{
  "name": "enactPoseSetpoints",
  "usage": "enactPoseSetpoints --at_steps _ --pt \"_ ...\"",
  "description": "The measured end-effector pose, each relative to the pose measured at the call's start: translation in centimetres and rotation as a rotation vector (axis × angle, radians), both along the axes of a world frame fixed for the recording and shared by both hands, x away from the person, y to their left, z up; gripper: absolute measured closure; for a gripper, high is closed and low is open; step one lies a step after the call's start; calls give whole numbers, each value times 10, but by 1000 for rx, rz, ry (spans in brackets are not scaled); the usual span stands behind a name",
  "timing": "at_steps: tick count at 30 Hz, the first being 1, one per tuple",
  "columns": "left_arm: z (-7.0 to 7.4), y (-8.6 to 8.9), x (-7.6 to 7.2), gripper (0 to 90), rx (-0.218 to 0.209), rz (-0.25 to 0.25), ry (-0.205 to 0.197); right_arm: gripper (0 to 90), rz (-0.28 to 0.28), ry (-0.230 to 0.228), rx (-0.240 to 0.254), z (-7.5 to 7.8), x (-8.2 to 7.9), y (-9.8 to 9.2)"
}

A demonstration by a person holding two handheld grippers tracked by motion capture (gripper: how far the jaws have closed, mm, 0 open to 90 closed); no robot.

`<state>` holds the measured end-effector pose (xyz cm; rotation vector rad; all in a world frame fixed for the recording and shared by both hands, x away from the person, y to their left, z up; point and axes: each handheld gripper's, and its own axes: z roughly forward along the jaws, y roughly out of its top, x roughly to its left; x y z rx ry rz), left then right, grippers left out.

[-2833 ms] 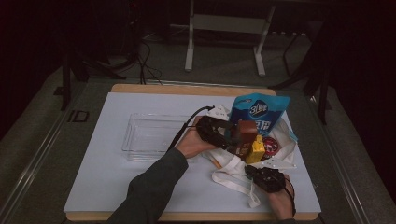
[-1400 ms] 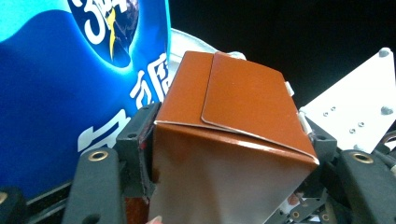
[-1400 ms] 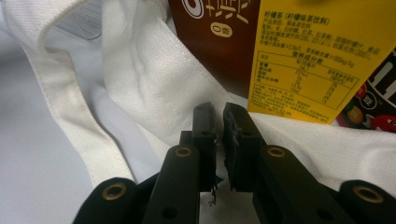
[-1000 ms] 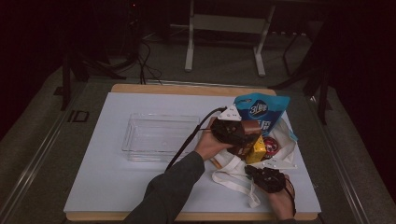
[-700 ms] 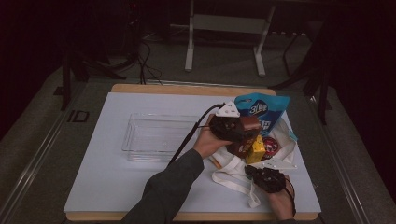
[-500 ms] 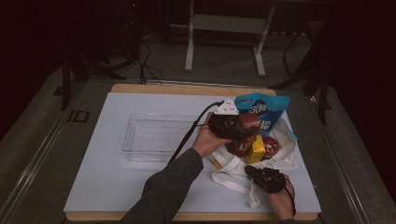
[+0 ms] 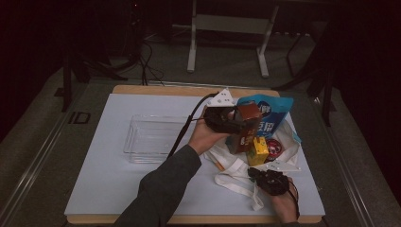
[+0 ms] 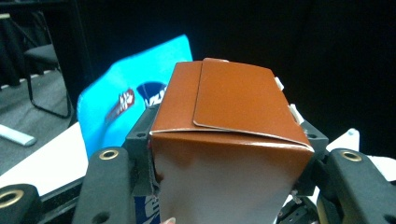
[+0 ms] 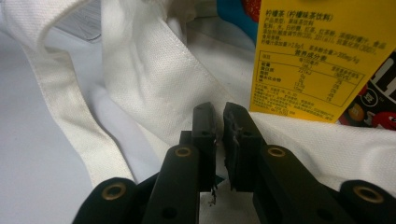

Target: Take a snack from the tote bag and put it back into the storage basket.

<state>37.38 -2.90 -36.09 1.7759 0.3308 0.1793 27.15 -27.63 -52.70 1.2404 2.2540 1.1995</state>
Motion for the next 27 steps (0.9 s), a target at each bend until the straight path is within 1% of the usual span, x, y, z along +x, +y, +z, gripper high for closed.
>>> enactPoseSetpoints --at_steps 1,3,6,11,16,19,22,27 --pt "2 2 -1 427 -12 -2 -4 833 0 0 0 0 0 0" --pt "6 5 -2 427 -23 -2 -7 832 -1 -1 0 0 0 0" --pt "11 9 -5 427 -23 6 -16 833 -1 -1 -1 0 0 0" --pt "17 12 -10 427 -13 -2 -33 833 -2 -1 0 0 0 0" --pt "20 16 -13 427 -15 -12 -35 833 -2 -2 0 0 0 0" --pt "23 19 -14 427 7 -8 -44 833 -3 -1 0 0 0 0" --pt "26 23 -15 427 19 -9 -50 833 -2 -2 -2 0 0 0" --pt "31 33 -16 427 21 -5 -58 833 -2 -4 -4 0 0 0"
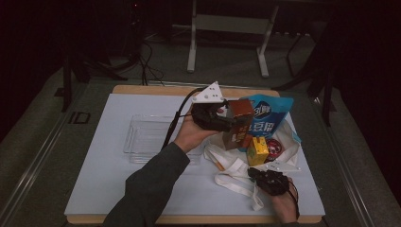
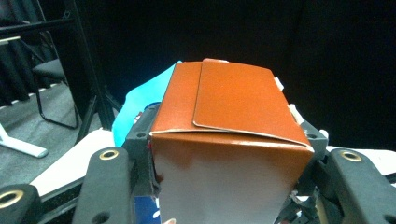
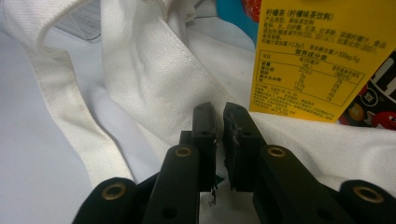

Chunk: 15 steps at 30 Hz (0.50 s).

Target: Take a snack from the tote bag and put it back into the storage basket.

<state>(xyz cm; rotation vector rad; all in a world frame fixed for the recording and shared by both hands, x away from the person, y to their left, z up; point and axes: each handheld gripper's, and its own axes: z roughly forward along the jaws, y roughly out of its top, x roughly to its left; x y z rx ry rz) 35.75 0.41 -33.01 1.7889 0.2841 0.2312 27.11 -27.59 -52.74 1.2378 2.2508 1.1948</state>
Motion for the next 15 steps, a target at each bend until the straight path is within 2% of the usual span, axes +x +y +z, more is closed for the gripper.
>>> enactPoseSetpoints --at_steps 8,15 --pt "8 17 -1 427 -3 17 -16 833 0 0 0 0 0 0" --pt "13 33 -1 427 19 45 -28 833 -2 -1 -1 0 0 0"
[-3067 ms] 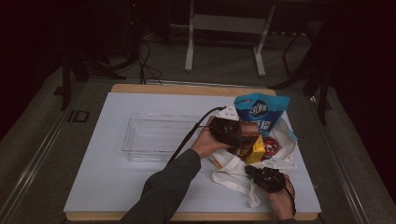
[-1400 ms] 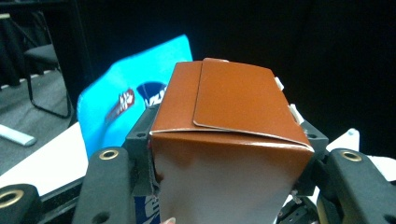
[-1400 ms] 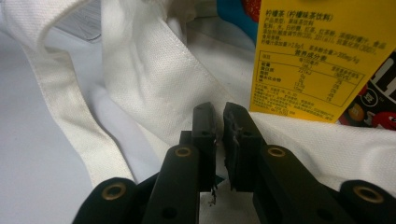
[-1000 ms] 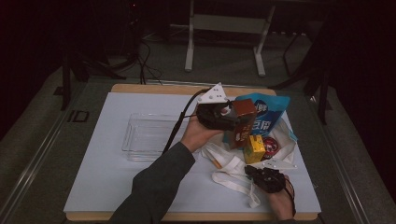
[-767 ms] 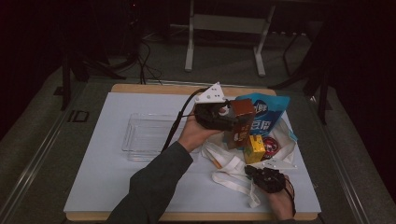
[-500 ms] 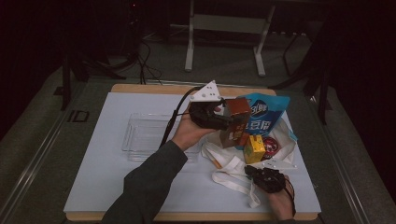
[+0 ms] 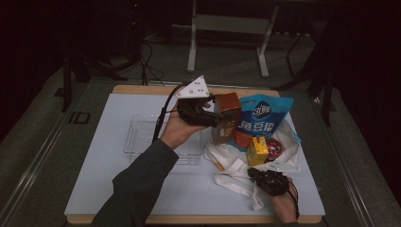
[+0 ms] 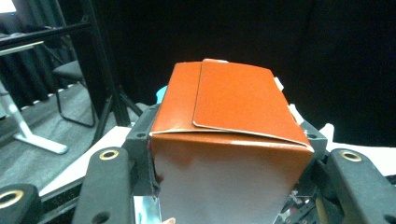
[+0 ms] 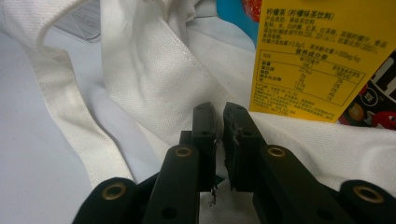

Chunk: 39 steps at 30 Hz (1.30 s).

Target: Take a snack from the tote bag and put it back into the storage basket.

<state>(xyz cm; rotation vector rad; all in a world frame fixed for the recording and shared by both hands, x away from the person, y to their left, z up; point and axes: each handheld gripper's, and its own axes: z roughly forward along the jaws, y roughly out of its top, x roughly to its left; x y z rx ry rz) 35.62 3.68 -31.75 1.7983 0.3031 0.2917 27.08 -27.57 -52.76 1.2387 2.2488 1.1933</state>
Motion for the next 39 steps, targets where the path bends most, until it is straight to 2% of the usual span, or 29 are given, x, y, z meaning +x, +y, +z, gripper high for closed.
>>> enactPoseSetpoints --at_steps 10,25,39 --pt "4 23 -2 426 5 35 -11 833 -3 0 -2 0 -1 0" --pt "0 50 -1 427 32 78 -8 833 -4 -3 -1 0 -1 0" --pt "-6 63 0 426 91 92 -10 833 -4 -4 -2 0 -1 0"
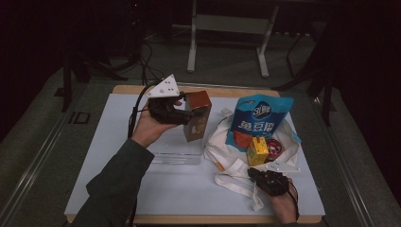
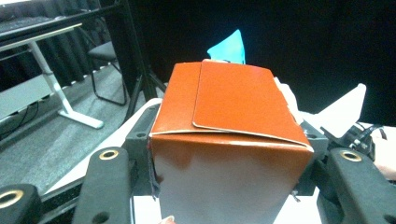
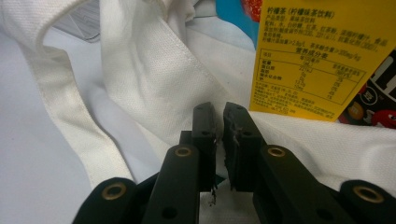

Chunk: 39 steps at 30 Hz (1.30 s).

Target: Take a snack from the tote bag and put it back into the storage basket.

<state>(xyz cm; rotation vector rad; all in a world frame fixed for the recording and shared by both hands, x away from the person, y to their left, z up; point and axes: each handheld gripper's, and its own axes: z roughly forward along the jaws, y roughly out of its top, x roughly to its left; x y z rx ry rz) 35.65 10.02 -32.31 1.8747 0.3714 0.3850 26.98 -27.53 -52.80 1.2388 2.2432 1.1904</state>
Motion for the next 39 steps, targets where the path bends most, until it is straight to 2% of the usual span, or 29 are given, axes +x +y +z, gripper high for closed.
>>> enactPoseSetpoints --at_steps 15,24,39 --pt "-8 17 4 427 46 16 24 833 -1 -1 0 0 0 0" --pt "-18 29 6 426 105 51 28 833 -1 0 0 0 0 0" --pt "-27 56 8 427 144 98 53 833 -2 3 0 0 -1 0"
